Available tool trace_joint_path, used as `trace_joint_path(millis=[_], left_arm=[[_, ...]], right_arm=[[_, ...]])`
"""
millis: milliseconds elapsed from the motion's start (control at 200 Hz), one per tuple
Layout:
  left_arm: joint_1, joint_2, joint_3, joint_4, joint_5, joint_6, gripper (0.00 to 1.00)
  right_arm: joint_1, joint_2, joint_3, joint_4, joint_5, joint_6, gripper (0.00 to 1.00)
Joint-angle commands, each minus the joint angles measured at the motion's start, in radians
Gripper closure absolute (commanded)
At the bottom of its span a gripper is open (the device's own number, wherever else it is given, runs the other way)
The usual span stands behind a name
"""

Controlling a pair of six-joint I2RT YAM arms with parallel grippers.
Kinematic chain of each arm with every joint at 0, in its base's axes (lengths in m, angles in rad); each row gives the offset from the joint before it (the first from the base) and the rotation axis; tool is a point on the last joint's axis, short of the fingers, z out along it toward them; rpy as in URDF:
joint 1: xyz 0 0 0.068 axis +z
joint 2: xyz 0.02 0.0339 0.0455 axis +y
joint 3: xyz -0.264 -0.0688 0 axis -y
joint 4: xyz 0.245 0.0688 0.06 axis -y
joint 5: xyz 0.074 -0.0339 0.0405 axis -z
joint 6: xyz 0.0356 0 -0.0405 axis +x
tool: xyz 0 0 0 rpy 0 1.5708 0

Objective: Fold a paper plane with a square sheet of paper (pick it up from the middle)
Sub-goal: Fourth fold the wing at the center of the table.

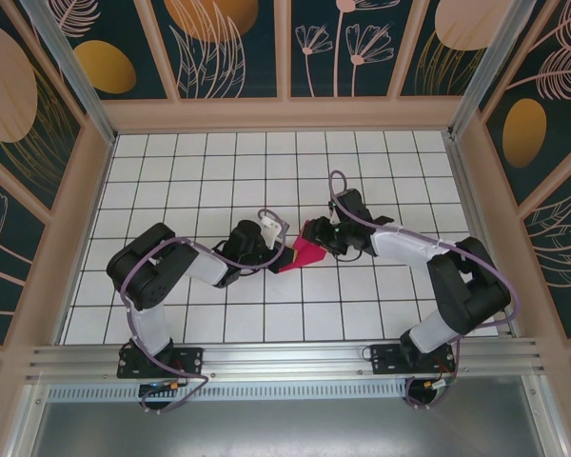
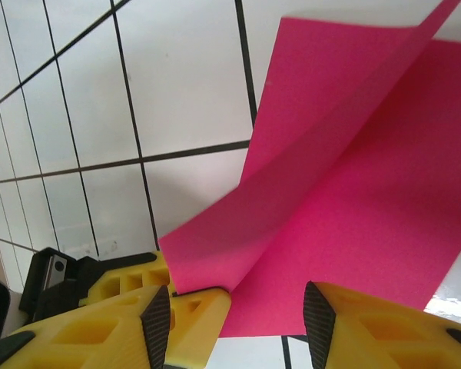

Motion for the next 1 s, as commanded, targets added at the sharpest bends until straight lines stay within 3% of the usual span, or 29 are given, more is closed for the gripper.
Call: trace_joint_path(millis=[0,285,996], left_arm=[[-0.004,0.022,0.03,-0.029,0.036,-0.067,0.91],[-0.003,0.047,0.055,-0.066,0.031,-0.099,0.9],[-0.002,0.022,0.068,-0.141,0.036,-0.078,0.77]], right_arm=[[0.016,0.028,-0.017,0.054,0.026,-0.004,0.49],[0.019,0.086,-0.002,0.058,0.031,0.001,0.54],[0.002,0.168,0.017,0.053,0.056,0.02,0.55]])
